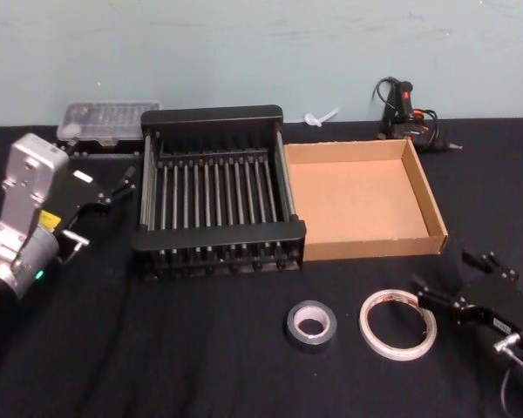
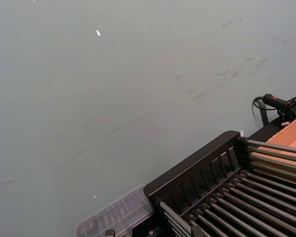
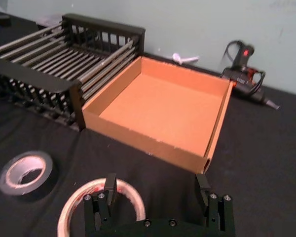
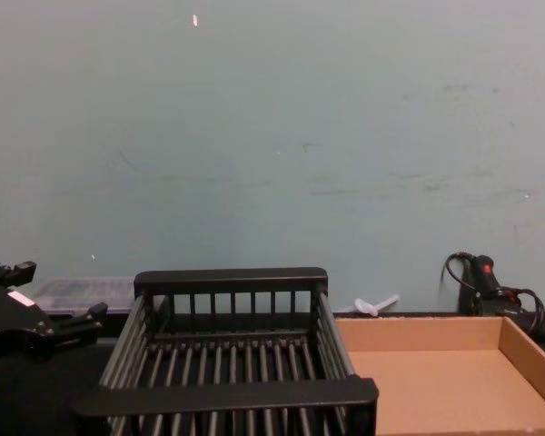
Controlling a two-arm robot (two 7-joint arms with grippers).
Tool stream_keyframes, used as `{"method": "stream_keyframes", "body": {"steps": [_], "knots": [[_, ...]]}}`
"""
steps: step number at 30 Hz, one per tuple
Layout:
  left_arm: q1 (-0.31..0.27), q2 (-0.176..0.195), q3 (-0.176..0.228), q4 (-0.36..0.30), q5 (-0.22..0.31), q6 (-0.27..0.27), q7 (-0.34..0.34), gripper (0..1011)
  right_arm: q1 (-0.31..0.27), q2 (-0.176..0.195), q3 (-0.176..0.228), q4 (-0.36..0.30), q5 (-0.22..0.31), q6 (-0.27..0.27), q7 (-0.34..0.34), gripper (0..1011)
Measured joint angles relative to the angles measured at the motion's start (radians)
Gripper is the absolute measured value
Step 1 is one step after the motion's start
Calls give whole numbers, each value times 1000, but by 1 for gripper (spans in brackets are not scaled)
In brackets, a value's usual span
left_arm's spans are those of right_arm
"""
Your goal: Pick up the white tape and place it into the black box , Pick up the silver tape and place it into the brown box.
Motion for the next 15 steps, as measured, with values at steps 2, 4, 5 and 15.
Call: {"method": "stream_keyframes", "body": {"steps": [2, 4, 5, 15], "knots": [[0, 0, 0, 0, 0, 0, 0, 1001, -8, 2, 6, -8, 7, 23, 8, 1002], [0, 0, 0, 0, 0, 0, 0, 1001, -16, 4, 10, -15, 10, 45, 15, 1002], [0, 0, 0, 0, 0, 0, 0, 1001, -18, 4, 12, -16, 12, 52, 18, 1002], [0, 0, 0, 0, 0, 0, 0, 1001, -31, -2, 17, -27, 14, 144, 33, 1002]]}}
